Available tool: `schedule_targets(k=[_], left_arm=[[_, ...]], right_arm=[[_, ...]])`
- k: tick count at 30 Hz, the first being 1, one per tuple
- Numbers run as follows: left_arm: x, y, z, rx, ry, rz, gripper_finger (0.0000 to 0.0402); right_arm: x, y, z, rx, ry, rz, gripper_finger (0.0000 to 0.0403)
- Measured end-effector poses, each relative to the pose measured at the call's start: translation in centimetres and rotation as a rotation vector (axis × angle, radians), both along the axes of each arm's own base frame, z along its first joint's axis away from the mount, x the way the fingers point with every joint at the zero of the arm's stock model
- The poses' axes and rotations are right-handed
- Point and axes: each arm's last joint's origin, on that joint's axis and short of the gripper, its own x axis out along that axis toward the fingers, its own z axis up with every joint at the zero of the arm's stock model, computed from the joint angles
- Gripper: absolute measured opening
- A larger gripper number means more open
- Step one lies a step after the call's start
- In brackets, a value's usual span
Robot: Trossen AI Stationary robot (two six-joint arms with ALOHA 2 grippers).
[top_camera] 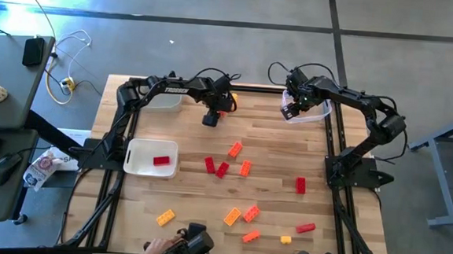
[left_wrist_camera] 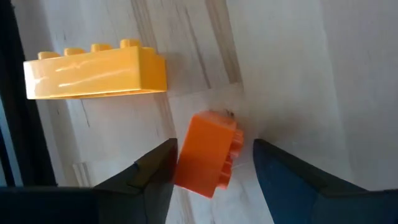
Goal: Sort & place blocks by color
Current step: Put the orange game piece into the gray bin
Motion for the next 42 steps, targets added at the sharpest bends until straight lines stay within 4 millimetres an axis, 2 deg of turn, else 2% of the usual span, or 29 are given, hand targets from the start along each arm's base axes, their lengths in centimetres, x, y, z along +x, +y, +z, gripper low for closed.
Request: schedule_targets(k=[3,9,14,20,27,32,37,42], left_arm=[[0.0,0.0,0.0,-0.001,0.001,0.0,0.0159],[0.0,0.0,0.0,-0.001,0.0,0.002,0.0068],[0.0,-0.1,0.0,-0.014,-0.004,0.037,0.0065],[-0.4,-1.1,1.0,-0.054,0.035,0.053,0.0065],[-1.0,-2.2,5.0,-0.033,-0.02,0.089,0.0065],[-2.0,-2.9,8.7,0.006,-0.082,0.124,0.0067],[-4.1,-4.0,12.7,0.064,-0.112,0.185,0.0068],[-6.9,-5.2,15.4,0.021,-0.111,0.351,0.0068]], right_arm=[[0.0,0.0,0.0,0.002,0.002,0.0,0.0195],[-0.2,0.2,-0.1,0.02,0.016,-0.006,0.0195],[-0.5,0.5,0.4,0.026,0.023,-0.022,0.0195],[-1.5,1.7,3.2,-0.047,-0.031,-0.043,0.0195],[-2.5,4.0,6.1,-0.052,-0.148,-0.064,0.0195],[-2.3,6.5,7.3,-0.037,-0.182,-0.052,0.0195],[-1.7,9.0,7.9,0.018,-0.209,-0.008,0.0195],[-1.0,11.0,7.8,0.068,-0.189,-0.004,0.0195]])
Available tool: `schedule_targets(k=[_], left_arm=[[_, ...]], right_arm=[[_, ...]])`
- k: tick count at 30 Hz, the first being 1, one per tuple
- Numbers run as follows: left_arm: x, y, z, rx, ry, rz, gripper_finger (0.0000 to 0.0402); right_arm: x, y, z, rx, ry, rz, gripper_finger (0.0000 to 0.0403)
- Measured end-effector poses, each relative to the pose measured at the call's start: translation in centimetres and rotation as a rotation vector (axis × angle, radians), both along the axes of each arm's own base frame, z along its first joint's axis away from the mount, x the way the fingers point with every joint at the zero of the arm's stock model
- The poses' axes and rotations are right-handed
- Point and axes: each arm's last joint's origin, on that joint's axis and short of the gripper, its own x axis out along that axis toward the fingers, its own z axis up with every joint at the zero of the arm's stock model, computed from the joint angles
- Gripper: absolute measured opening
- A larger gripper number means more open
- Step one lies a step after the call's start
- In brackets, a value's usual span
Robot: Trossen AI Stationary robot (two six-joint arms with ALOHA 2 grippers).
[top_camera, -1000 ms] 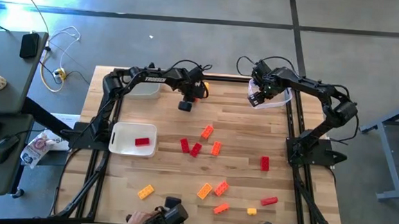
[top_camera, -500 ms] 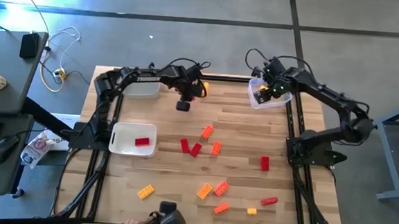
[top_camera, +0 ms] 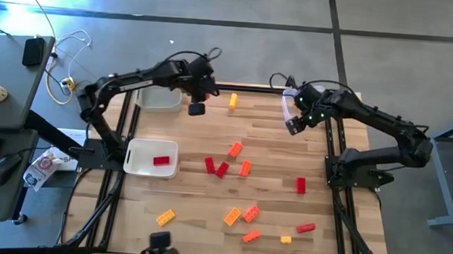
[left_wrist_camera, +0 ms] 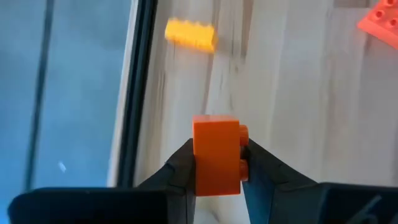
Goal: Sort & place blocks by color
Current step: Put the orange game piece into the gray bin
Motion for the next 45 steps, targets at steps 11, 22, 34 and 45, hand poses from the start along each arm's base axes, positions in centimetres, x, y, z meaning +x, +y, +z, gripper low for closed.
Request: schedule_targets(k=[11,22,34,45], left_arm=[[-4.7,-0.9,-1.4,-0.111,-0.011,0.324,0.0071],[-7.9,1.5,-3.5,-0.14,-0.008,0.677,0.0073],[-11.5,4.1,-3.5,-0.097,-0.056,0.978,0.0074],[-11.9,4.4,-3.7,-0.161,-0.092,1.016,0.0097]], right_arm=[[0.8,3.4,-0.2,0.065,0.063,0.05,0.0195],[0.9,6.5,-0.4,0.106,0.138,0.102,0.0195],[0.7,10.4,-0.4,0.131,0.189,-0.009,0.0195],[-0.9,13.3,-0.4,0.04,0.285,-0.185,0.0195]])
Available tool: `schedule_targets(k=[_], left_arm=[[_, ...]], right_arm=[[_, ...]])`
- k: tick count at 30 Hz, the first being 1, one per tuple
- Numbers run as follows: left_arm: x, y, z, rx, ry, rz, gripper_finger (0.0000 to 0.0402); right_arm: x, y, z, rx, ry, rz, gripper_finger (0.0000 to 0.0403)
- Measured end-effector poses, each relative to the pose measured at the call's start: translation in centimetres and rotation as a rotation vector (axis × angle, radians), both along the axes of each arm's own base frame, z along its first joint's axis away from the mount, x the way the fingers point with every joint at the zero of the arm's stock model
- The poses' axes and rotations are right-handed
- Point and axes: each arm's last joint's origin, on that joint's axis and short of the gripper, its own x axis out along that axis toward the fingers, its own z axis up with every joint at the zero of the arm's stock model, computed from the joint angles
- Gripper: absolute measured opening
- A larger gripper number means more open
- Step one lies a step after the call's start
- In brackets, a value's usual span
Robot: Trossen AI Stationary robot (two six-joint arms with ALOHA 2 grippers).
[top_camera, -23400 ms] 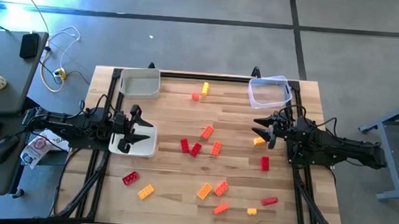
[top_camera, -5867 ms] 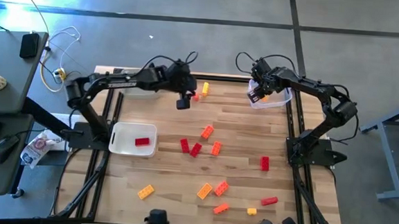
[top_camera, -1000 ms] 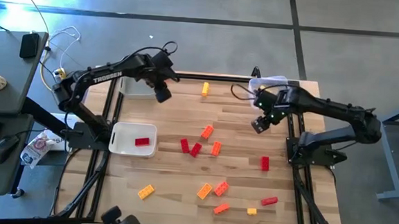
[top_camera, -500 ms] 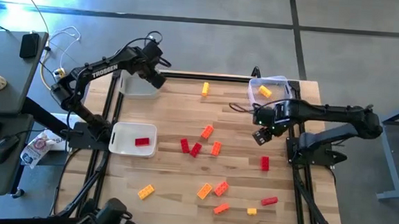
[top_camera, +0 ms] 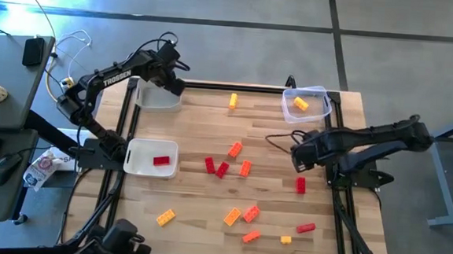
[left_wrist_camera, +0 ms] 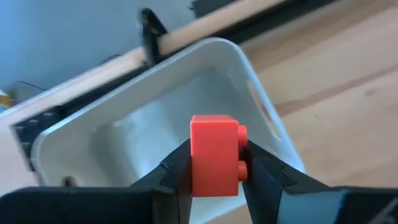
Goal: Sort & place blocks by color
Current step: Put the orange game piece into the gray bin, then put the red game piece into the white bin
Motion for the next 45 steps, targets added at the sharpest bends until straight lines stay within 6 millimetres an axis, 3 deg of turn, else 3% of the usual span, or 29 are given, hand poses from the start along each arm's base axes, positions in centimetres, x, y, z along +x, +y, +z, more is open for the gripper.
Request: schedule_targets(k=[10,19,35,45], left_arm=[[0.7,1.3,-3.2,-0.129,0.027,-0.043,0.0077],[1.0,1.9,-5.0,-0.182,0.069,-0.053,0.0102],[0.9,1.9,-5.0,-0.176,0.115,-0.071,0.0173],[2.0,1.0,-2.6,-0.164,0.021,-0.176,0.0166]], right_arm=[[-0.9,2.4,0.0,-0.064,-0.019,-0.101,0.0195],[-1.2,4.6,0.0,-0.018,-0.09,-0.161,0.0195],[-0.2,7.5,-1.5,-0.006,-0.107,-0.193,0.0195],[0.5,6.5,-1.6,-0.009,-0.093,-0.137,0.0195]])
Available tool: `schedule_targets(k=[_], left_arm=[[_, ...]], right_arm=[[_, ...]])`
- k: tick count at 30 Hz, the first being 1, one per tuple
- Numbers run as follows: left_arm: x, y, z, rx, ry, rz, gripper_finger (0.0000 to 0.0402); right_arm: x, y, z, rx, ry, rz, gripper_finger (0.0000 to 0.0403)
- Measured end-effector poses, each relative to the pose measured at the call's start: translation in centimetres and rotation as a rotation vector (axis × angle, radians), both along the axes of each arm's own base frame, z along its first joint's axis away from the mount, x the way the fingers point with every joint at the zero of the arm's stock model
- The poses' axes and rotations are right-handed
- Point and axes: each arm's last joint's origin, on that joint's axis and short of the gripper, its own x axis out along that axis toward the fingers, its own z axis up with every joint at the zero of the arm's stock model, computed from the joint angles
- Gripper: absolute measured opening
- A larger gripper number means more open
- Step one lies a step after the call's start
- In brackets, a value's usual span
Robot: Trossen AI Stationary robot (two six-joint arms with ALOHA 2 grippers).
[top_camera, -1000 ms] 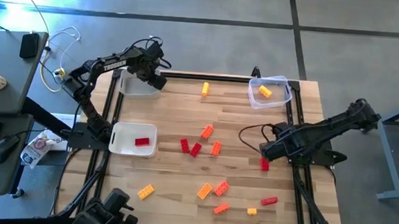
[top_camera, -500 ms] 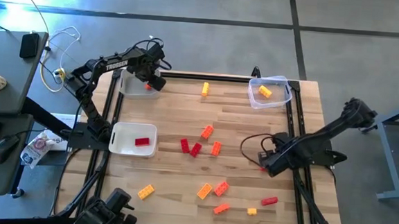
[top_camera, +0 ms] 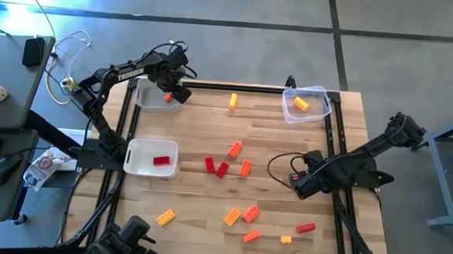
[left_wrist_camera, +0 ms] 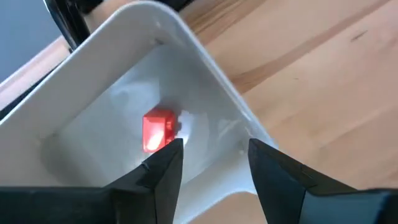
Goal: Sort & place blocks by color
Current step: Put the red game piece into the white bin
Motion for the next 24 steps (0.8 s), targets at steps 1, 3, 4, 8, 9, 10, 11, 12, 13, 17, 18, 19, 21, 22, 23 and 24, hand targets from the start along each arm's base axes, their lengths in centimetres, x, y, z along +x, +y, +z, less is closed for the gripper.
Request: schedule_targets(k=[1,3,4,8,9,10,11,12,13,17,18,19,21,22,23,24], left_arm=[[0.1,-0.2,0.4,0.011,-0.007,-0.006,0.0165],[0.3,-0.8,1.2,0.036,-0.023,-0.021,0.0164],[0.3,-1.1,1.7,0.048,-0.031,-0.028,0.0164],[0.7,-2.5,3.4,0.1,-0.069,-0.058,0.0164],[0.9,-2.9,3.8,0.111,-0.077,-0.069,0.0163],[1.0,-3.3,4.2,0.122,-0.085,-0.08,0.0163],[1.1,-3.7,4.6,0.134,-0.095,-0.093,0.0163],[1.3,-4.1,4.9,0.144,-0.103,-0.106,0.0163],[1.4,-4.4,5.1,0.151,-0.11,-0.118,0.0164],[1.9,-5.5,6.0,0.174,-0.131,-0.155,0.0165],[2.0,-5.7,6.1,0.178,-0.135,-0.162,0.0165],[2.1,-5.8,6.1,0.179,-0.137,-0.168,0.0165],[2.2,-6.0,6.2,0.181,-0.139,-0.176,0.0165],[2.3,-6.1,6.2,0.182,-0.14,-0.181,0.0165],[2.4,-6.2,6.2,0.182,-0.14,-0.184,0.0165],[2.4,-6.2,6.2,0.182,-0.14,-0.185,0.0165]], right_arm=[[0.2,-0.2,0.0,0.002,-0.001,0.013,0.0195],[0.5,-0.6,0.0,0.008,-0.003,0.033,0.0195],[0.6,-0.8,0.0,0.013,-0.004,0.037,0.0195],[0.9,-1.5,0.0,0.052,0.023,0.045,0.0195],[1.0,-1.6,0.0,0.052,0.025,0.053,0.0195],[1.0,-1.7,-0.1,0.052,0.026,0.061,0.0195],[1.0,-1.9,-0.4,0.053,0.026,0.067,0.0195],[1.0,-2.0,-1.0,0.06,0.029,0.065,0.0195],[0.8,-2.1,-1.7,0.079,0.034,0.061,0.0195],[0.3,-2.4,-5.3,0.194,0.002,0.09,0.0195],[0.3,-2.5,-6.0,0.21,-0.024,0.091,0.0195],[0.3,-2.5,-6.6,0.22,-0.056,0.093,0.0195],[0.2,-2.7,-7.4,0.223,-0.102,0.092,0.0195],[0.1,-2.7,-7.7,0.214,-0.105,0.087,0.0195],[0.0,-2.8,-7.9,0.21,-0.098,0.083,0.0195],[-0.1,-2.8,-7.9,0.207,-0.089,0.078,0.0195]])
